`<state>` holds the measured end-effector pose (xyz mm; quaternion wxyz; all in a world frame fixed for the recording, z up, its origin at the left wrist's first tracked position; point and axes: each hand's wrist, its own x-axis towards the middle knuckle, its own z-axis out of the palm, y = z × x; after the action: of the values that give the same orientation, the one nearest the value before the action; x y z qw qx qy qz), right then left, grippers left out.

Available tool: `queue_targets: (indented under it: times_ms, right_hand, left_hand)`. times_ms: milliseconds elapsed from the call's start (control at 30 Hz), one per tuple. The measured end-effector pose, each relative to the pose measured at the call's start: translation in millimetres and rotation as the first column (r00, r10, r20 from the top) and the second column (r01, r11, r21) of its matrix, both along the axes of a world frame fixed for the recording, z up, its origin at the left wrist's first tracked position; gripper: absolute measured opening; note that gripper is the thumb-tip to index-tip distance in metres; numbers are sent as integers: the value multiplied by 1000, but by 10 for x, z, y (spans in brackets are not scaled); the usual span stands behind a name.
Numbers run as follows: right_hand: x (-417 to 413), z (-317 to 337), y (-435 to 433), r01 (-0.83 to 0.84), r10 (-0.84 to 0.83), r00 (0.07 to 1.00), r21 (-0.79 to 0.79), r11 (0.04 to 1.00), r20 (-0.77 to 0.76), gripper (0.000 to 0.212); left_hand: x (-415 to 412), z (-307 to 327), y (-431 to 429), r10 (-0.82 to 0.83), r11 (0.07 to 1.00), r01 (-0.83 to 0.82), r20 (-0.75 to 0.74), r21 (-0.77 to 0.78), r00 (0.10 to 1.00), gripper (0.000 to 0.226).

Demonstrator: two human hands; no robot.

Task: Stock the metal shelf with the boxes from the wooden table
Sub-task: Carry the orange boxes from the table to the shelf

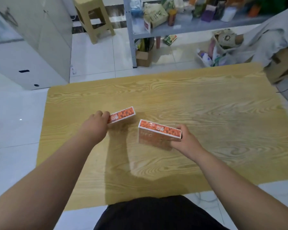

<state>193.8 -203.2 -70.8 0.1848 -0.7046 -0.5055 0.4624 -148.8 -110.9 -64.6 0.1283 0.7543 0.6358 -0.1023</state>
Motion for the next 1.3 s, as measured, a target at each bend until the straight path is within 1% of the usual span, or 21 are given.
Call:
queue_targets:
  times_ms: [100, 133, 167, 200, 233, 300, 333, 400, 433, 467, 600, 667, 700, 733, 833, 900, 1000, 1067, 1167, 1267, 1300]
  right_hand:
    - [92, -126, 47, -6, 5, 995, -10, 1000, -101, 53]
    - [103, -177, 59, 14, -17, 991, -21, 1000, -133, 50]
    - [101, -216, 76, 22, -26, 987, -27, 999, -162, 47]
    - [77, -232, 95, 25, -33, 979, -40, 999, -201, 44]
    - [35, -245, 116, 26, -39, 966, -52, 998, -254, 42]
    - [-93, -231, 168, 25, -43, 935, -57, 998, -351, 35]
    - [-181, -203, 197, 13, -33, 924, -56, 998, -382, 30]
    - [-408, -116, 243, -62, 37, 901, -44, 997, -433, 28]
    - [-539, -65, 253, -103, 76, 894, -37, 994, -442, 29]
    - [-679, -16, 249, -133, 104, 888, -34, 991, -448, 33]
    - [-1353, 202, 115, -265, 230, 864, -18, 964, -447, 60]
    - [-1752, 350, -51, -330, 279, 830, -23, 944, -482, 52]
    - [-1950, 431, -154, -382, 327, 803, -8, 924, -498, 46]
    - [-2153, 507, -265, -433, 379, 781, 8, 901, -497, 45]
    - [-2799, 747, -658, -608, 564, 681, 68, 791, -468, 58]
    - [-3251, 894, -972, -698, 649, 597, 94, 710, -472, 58]
    - [-3912, 1059, -1502, -778, 709, 504, 96, 621, -494, 60]
    - [-4320, 1112, -1851, -824, 737, 422, 115, 554, -528, 55]
    - [-4928, 1190, -2436, -875, 775, 366, 93, 475, -515, 59]
    - [-5395, 1269, -3052, -921, 751, 267, 70, 384, -604, 38]
    - [-5546, 1267, -3226, -937, 754, 237, 61, 345, -613, 36]
  left_hand:
    - [-104, 36, -554, 223, 975, -223, 106, -14, 969, 36]
    - [-107, 64, -736, 327, 944, -327, 161, -28, 931, 35]
    - [-104, 97, -918, 453, 889, -455, 241, -50, 858, 34]
    - [-107, 121, -1102, 578, 803, -591, 353, -81, 736, 35]
    - [-113, 146, -1284, 674, 690, -714, 470, -121, 571, 40]
    - [-126, 193, -1640, 722, 478, -853, 646, -208, 247, 49]
    - [-138, 215, -1814, 703, 408, -875, 702, -261, 119, 51]
    - [-195, 299, -2120, 653, 309, -882, 753, -357, -76, 53]
    - [-264, 359, -2259, 633, 263, -884, 761, -386, -144, 52]
    - [-343, 441, -2394, 615, 225, -888, 766, -400, -189, 48]
    - [-762, 722, -3010, 555, 57, -937, 791, -345, -258, 23]
    - [-945, 809, -3367, 513, -18, -942, 805, -336, -297, 24]
    - [-1045, 814, -3558, 498, -47, -932, 801, -359, -333, 25]
    - [-1119, 834, -3758, 473, -83, -915, 792, -396, -386, 26]
    - [-1399, 855, -4415, 351, -182, -854, 779, -488, -520, 29]
    - [-1567, 912, -4835, 286, -242, -813, 761, -530, -582, 33]
    - [-1846, 1000, -5492, 187, -299, -776, 764, -555, -618, 35]
    - [-2028, 1048, -5939, 131, -343, -750, 762, -566, -635, 35]
    - [-2228, 1167, -6595, 87, -419, -736, 783, -532, -615, 36]
    - [-2323, 1297, -7237, 28, -498, -691, 786, -525, -617, 36]
    - [-2350, 1287, -7465, -3, -525, -669, 787, -526, -617, 37]
